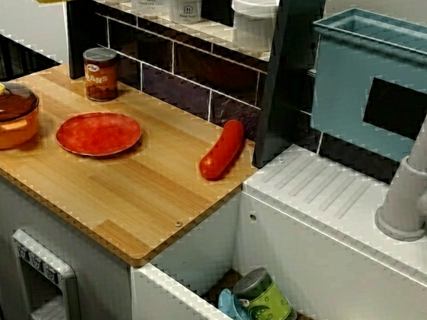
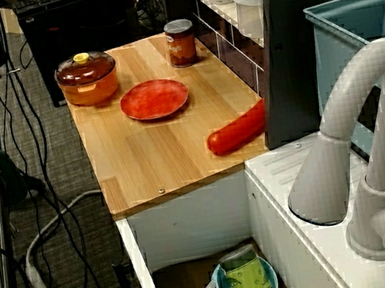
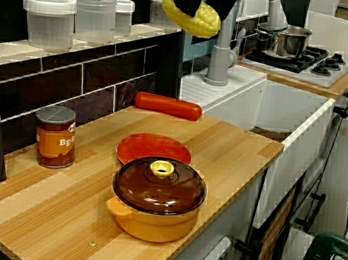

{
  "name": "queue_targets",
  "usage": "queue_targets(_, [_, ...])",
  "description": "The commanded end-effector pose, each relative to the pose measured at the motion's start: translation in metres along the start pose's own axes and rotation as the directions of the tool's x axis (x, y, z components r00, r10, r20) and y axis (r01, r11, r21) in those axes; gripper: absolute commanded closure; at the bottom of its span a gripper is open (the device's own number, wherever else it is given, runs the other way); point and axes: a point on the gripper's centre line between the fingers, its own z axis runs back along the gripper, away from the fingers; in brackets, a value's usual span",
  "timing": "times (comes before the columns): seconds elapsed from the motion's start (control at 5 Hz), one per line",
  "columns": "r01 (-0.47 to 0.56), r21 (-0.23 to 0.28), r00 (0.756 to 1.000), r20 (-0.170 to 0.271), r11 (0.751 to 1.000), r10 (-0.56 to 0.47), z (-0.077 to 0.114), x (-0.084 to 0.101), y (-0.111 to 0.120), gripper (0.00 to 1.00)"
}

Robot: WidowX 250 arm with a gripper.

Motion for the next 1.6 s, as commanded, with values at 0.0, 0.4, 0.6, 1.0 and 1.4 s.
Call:
queue_targets(0.0, [-0.084, 0.091, 0.996, 0.009, 0.992, 0.084, -0.012, -0.005, 0.01, 1.0])
queue_targets(0.4, [-0.095, 0.203, 0.995, 0.022, 0.974, 0.092, -0.036, -0.016, 0.001, 1.0])
queue_targets(0.6, [-0.1, 0.183, 0.995, 0.019, 0.978, 0.099, -0.034, -0.018, 0.0, 1.0])
queue_targets(1.0, [-0.153, 0.193, 0.988, -0.004, 0.969, 0.157, -0.058, -0.021, -0.001, 1.0])
queue_targets(1.4, [-0.176, 0.239, 0.982, -0.019, 0.955, 0.186, -0.079, -0.019, -0.001, 1.0])
